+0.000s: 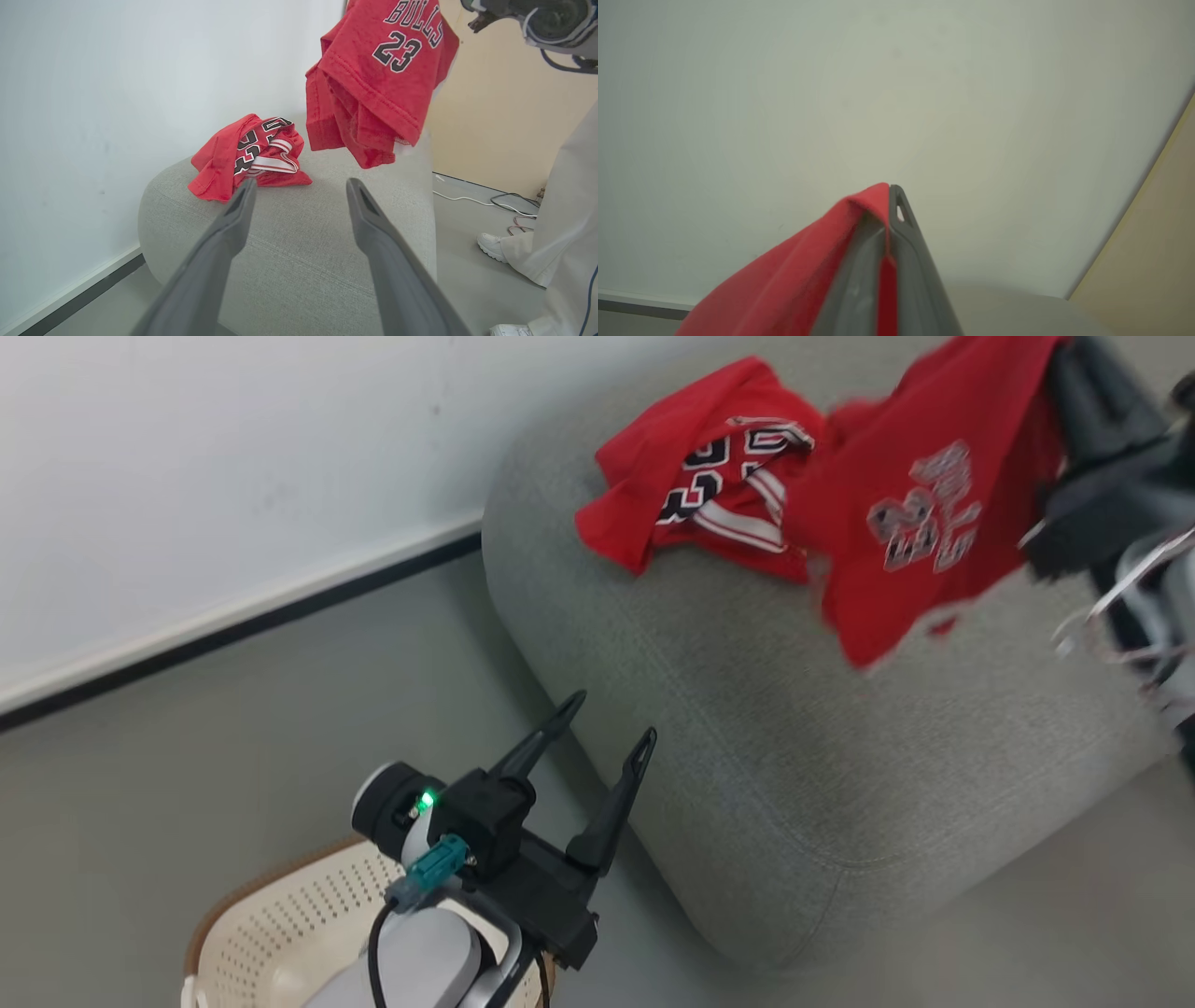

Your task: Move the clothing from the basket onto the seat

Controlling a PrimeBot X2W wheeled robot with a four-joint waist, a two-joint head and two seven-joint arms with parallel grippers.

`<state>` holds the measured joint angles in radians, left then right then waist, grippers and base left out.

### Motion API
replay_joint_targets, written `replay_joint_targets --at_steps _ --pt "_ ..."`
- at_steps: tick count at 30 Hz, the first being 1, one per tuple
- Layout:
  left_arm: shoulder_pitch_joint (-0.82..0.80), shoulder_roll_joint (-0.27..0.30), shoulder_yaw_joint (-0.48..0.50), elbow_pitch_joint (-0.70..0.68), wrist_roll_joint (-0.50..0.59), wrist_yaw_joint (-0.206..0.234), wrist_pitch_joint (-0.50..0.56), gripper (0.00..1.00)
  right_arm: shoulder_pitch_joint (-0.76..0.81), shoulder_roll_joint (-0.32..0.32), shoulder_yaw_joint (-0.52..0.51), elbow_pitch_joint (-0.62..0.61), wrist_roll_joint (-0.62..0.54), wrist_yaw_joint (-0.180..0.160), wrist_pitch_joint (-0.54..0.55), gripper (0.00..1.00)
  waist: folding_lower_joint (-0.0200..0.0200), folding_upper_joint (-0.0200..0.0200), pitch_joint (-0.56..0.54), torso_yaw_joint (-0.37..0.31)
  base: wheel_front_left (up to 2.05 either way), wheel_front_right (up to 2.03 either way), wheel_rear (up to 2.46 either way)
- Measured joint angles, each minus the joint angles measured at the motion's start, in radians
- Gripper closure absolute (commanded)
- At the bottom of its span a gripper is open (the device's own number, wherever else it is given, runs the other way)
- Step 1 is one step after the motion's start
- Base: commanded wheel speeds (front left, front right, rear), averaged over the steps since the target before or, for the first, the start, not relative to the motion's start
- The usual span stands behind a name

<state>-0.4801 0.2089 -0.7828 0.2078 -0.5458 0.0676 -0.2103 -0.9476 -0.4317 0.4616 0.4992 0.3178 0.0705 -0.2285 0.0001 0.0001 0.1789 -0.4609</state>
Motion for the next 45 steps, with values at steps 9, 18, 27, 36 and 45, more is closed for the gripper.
replay_joint_targets --at_steps 9,18,27,36,45 --pt "-0.066 0.034 -0.007 -0.068 0.051 0.003 0.04 0.0 -0.225 -0.108 -0.077 0.128 -0.004 0.002 0.033 1.0 0.0 0.0 0.112 0.072 0.0 0.0 0.0" --pt "-0.152 0.037 -0.015 -0.151 0.082 0.003 0.081 0.0 -0.295 -0.146 -0.115 0.231 -0.002 0.0 0.04 1.0 0.0001 0.0001 0.233 0.151 0.0 0.0 0.0" --pt "-0.22 0.05 -0.015 -0.219 0.125 0.003 0.122 0.0 -0.298 -0.106 -0.134 0.321 0.018 -0.028 0.033 1.0 0.0001 0.0001 0.368 0.2 0.0 0.0 0.0" --pt "-0.255 0.08 -0.009 -0.232 0.143 0.003 0.143 0.0 -0.296 -0.038 -0.137 0.436 0.034 -0.058 0.01 1.0 0.0 0.0001 0.482 0.218 0.0 0.0 0.0" --pt "-0.255 0.107 0.016 -0.229 0.143 0.012 0.138 0.0 -0.297 0.022 -0.117 0.49 0.035 -0.055 -0.012 1.0 -0.0001 0.0 0.511 0.213 0.0 0.0 0.0"
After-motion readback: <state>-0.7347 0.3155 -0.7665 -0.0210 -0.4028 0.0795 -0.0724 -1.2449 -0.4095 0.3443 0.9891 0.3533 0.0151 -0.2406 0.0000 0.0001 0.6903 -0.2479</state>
